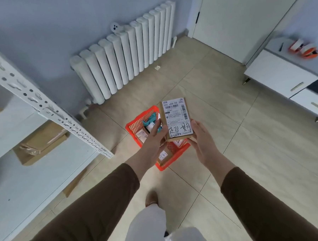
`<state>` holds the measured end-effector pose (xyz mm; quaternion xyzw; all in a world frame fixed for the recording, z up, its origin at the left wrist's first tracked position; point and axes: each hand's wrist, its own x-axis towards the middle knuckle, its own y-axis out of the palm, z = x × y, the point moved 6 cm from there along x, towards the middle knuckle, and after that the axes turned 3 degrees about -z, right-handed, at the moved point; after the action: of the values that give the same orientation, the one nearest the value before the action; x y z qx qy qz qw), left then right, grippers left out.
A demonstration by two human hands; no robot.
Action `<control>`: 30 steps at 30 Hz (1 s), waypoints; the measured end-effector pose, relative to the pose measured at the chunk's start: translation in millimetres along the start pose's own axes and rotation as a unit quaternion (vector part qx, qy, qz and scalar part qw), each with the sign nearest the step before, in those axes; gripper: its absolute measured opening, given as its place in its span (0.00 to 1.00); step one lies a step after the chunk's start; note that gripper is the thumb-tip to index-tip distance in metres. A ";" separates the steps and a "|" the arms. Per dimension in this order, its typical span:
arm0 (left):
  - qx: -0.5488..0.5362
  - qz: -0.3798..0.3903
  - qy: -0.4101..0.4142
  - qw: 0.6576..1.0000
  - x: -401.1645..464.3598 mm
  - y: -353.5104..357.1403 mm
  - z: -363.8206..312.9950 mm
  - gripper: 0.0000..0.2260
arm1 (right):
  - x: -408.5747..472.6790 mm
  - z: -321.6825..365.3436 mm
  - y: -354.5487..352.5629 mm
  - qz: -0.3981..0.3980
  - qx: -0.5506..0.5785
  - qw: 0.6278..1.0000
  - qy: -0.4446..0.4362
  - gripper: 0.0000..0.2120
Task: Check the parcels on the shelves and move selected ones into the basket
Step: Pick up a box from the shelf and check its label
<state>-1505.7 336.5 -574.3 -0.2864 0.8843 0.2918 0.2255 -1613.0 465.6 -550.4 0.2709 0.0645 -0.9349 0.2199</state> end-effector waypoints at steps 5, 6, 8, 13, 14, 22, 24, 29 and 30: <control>-0.037 -0.051 -0.034 0.997 70.4 4.1 17.6 0.26 | 82.6 -12.7 -12.4 0.012 -0.055 0.998 0.018 0.10; -0.048 -0.066 -0.040 0.996 83.3 2.6 25.0 0.26 | 99.2 -19.9 -14.2 0.018 -0.068 0.997 0.022 0.10; -0.067 -0.090 -0.049 0.992 109.4 1.4 43.0 0.24 | 132.6 -36.6 -17.0 0.026 -0.100 0.994 0.035 0.11; -0.102 -0.164 -0.080 0.978 171.6 -5.9 103.7 0.22 | 214.3 -93.2 -18.8 0.050 -0.114 0.987 0.105 0.14; -0.105 -0.173 -0.084 0.976 183.9 -8.1 117.5 0.21 | 226.0 -106.2 -20.7 0.054 -0.111 0.985 0.118 0.15; -0.131 -0.233 -0.102 0.958 280.6 -43.3 221.4 0.19 | 326.6 -229.1 -22.0 0.064 -0.116 0.981 0.144 0.21; -0.129 -0.233 -0.107 0.958 305.3 -55.0 245.5 0.19 | 349.3 -258.6 -20.5 0.053 -0.112 0.980 0.153 0.22; -0.105 -0.211 -0.109 0.966 360.7 -78.4 293.6 0.16 | 395.6 -328.4 -14.1 0.016 -0.047 0.980 0.191 0.18; -0.098 -0.208 -0.111 0.967 370.4 -83.6 302.9 0.16 | 402.4 -340.5 -11.6 0.007 -0.024 0.979 0.201 0.16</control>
<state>-1654.1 337.5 -1036.8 -0.4509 0.7416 0.3538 0.3487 -1759.9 406.3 -1053.3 0.4482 0.1280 -0.8582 0.2151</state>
